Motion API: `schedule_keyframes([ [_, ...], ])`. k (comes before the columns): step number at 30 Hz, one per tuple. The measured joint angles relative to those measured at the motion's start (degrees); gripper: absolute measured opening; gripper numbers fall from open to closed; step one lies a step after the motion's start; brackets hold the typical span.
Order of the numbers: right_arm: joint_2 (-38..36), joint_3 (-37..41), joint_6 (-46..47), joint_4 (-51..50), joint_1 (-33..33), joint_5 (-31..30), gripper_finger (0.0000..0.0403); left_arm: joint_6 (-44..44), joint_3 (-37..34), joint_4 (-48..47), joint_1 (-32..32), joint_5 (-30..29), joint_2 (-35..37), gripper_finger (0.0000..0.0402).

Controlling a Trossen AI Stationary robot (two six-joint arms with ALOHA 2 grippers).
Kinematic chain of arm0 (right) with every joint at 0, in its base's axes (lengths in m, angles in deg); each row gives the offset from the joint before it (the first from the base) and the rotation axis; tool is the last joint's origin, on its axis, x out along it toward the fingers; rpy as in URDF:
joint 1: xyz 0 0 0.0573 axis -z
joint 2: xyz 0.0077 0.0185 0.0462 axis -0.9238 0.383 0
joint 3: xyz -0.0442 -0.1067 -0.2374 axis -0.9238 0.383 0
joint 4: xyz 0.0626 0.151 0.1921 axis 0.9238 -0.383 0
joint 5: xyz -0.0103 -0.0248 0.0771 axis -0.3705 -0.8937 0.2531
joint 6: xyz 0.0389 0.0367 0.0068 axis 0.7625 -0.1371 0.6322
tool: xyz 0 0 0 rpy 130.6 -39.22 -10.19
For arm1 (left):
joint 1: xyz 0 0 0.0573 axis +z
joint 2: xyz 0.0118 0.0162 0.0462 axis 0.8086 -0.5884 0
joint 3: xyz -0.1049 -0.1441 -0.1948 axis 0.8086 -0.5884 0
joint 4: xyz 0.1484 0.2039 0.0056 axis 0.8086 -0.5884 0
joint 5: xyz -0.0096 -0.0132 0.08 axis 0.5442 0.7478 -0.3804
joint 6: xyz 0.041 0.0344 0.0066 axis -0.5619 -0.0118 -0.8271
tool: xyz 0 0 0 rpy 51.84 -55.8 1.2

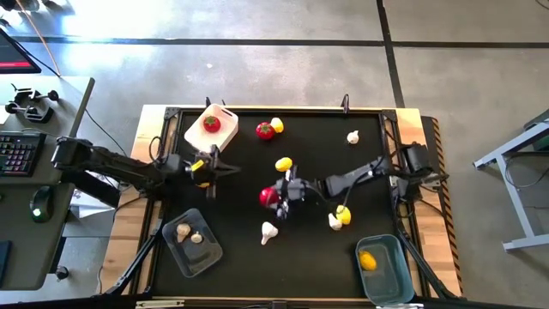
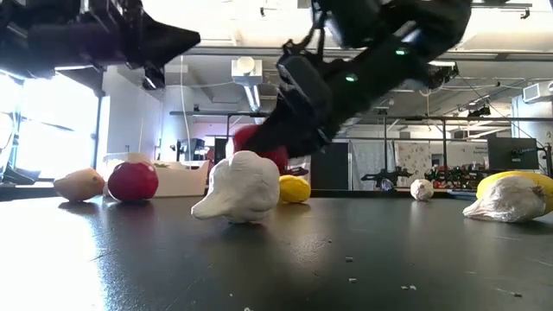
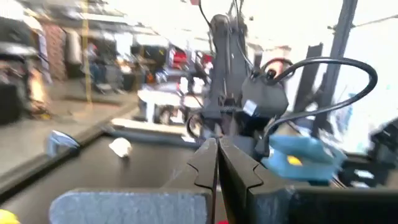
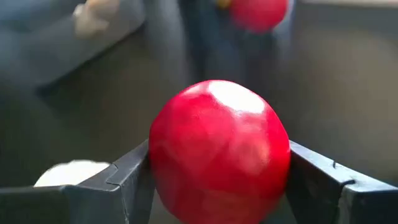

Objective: Sort produce into baskets
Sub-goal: Put the red tomato into the white bin

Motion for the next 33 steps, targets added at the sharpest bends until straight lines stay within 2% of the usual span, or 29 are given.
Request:
schedule_keyframes([
  [6, 0.1, -6.3, -7.3, 0.0, 5.9, 0.4, 0.0266, -1.9, 0.0, -2.8, 3.1, -2.8, 6.9, 0.0001],
  [11, 1.7, -12.3, -11.6, -0.5, 10.8, 0.4, 0.0266, -2.2, 0.0, -8.7, 7.1, -7.1, 12.6, 0.0001],
  [21, 13.3, -30.7, -13.6, -5.7, 16.5, 2.9, 0.0266, -4.3, 0.0, -10.8, 13.9, -11.4, 21.6, 0.0000],
  [33, 30.0, -54.7, -16.5, -8.6, 19.4, -0.2, 0.0266, -7.7, 0.0, -10.9, 15.6, -12.3, 27.7, 0.0000],
])
